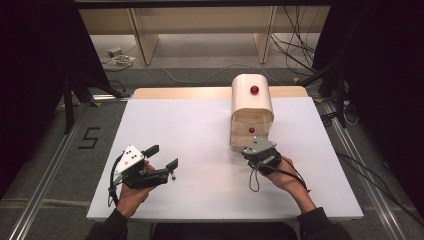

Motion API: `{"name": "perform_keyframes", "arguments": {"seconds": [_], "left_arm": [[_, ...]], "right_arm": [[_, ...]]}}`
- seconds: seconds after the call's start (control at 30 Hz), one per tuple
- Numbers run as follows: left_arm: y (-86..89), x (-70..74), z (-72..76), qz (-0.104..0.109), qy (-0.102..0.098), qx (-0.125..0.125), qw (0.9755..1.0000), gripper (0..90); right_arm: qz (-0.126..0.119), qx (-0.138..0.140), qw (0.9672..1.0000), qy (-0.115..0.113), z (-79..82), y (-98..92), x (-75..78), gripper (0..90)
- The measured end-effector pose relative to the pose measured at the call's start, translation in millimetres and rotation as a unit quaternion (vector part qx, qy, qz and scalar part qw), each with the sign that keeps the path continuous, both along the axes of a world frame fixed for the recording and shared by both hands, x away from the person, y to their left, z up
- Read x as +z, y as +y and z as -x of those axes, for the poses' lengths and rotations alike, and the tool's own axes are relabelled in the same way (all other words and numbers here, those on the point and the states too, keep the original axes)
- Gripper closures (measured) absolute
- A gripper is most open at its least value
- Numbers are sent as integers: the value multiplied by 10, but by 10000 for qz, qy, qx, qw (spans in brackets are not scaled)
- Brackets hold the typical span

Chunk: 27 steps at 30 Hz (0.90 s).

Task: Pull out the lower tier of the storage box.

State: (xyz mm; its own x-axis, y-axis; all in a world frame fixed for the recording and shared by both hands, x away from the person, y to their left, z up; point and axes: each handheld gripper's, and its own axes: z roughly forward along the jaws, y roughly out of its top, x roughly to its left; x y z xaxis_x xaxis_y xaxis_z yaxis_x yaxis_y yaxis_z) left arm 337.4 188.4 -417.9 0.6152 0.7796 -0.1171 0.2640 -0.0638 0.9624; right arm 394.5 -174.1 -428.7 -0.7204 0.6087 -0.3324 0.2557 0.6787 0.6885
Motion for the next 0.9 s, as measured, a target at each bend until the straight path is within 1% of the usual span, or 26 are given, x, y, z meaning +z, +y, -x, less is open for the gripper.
{"name": "perform_keyframes", "arguments": {"seconds": [0.3,0.47,0.63,0.7,0.8,0.9], "left_arm": [[1,0,0,0,-2,2,10000,158],[1,1,0,-1,-3,3,10000,158],[-2,1,0,6,-9,8,10000,158],[-1,1,1,7,-9,8,10000,158],[-2,3,1,35,-18,30,10000,158],[-1,3,2,40,-19,37,10000,158]], "right_arm": [[-13,9,10000,11,9,-1,5,783],[-35,15,10000,4,10,-3,13,754],[-217,-13,9998,6,8,-22,50,708],[-298,-13,9996,4,12,-25,69,673],[-422,14,9991,-8,23,-14,96,640],[-601,80,9982,-11,44,12,129,595]]}}
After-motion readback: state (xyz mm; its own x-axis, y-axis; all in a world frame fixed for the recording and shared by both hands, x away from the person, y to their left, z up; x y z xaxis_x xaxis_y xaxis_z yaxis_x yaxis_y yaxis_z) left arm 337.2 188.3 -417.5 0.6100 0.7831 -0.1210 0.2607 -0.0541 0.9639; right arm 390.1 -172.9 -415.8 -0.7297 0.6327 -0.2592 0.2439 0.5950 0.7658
